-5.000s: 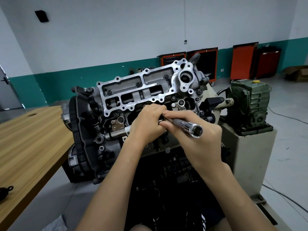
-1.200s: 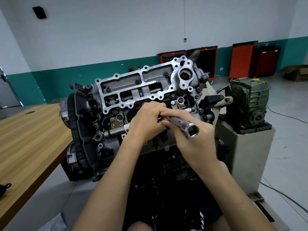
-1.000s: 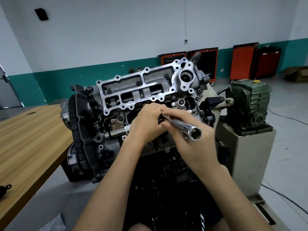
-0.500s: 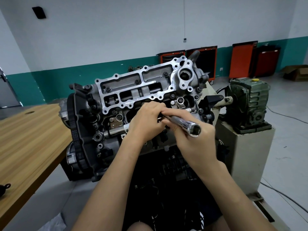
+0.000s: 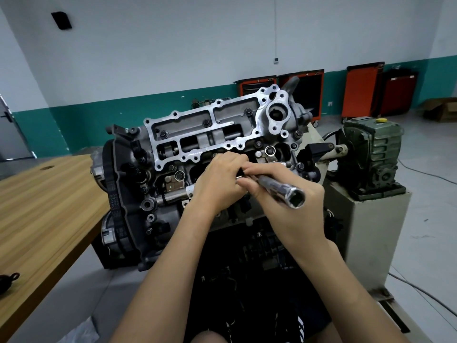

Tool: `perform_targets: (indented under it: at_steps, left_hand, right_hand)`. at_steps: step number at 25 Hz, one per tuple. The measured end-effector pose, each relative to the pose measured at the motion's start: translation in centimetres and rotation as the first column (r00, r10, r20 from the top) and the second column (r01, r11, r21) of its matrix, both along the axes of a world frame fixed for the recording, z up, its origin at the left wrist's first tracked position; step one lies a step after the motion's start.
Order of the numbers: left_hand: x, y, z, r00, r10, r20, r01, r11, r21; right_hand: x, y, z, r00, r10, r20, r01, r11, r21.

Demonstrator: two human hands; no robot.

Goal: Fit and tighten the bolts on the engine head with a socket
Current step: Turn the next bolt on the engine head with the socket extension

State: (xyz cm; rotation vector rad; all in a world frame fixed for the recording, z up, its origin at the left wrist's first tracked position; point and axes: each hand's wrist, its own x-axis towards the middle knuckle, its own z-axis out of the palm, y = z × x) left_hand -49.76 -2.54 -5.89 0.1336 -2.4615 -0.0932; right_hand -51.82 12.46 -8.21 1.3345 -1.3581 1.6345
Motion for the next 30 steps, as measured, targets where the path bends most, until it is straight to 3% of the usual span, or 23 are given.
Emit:
perform_targets:
  at_steps: [4,9,13,18,23,27,30]
  left_hand:
    - [0.02,-0.09,-0.08,1.0,0.022,-0.02,-0.021,0.998,0.054]
    - [-0.1,-0.12,-0.04,1.0,-0.011,-0.005,0.011,1.0,-0.026]
    - [0.18,0.04,-0.04,0.998,-0.012,-0.06,0.015,0.999,0.048]
    - [-0.09,-0.17,-0.01,1.0,0.002,0.002,-0.002,0.999,-0.033]
    - [0.23,0.07,0.02,0.998,-0.016,-0.053,0.018,0.999,0.049]
    - [-0.04,-0.08,0.0,1.0,0.006,-0.007,-0.006,1.0,-0.03]
    - [0.03,-0.18,-0.24,0.999,0.022,-0.036,-0.021,0.999,0.028]
  right_hand:
    - [0.24,-0.27,-0.71,0.995,-0.047,-0.085,0.054,0.995,0.081]
    - [-0.23,-0.02,-0.16,0.996,-0.089,0.021,0.09,0.995,-0.036]
    - [0.18,-0.16,-0.5,0.996,-0.058,-0.062,0.063,0.994,0.092]
    - [-0.31,0.2,0.0,0.994,-0.114,-0.006,0.114,0.994,-0.006]
    - [0.1,-0.17,-0.43,0.994,-0.065,-0.088,0.072,0.995,0.076]
    - [-0.37,0.13,-0.01,0.995,-0.101,-0.023,0.101,0.995,-0.022]
    - [0.3,-0.29,-0.54,0.997,-0.034,-0.065,0.036,0.999,0.026]
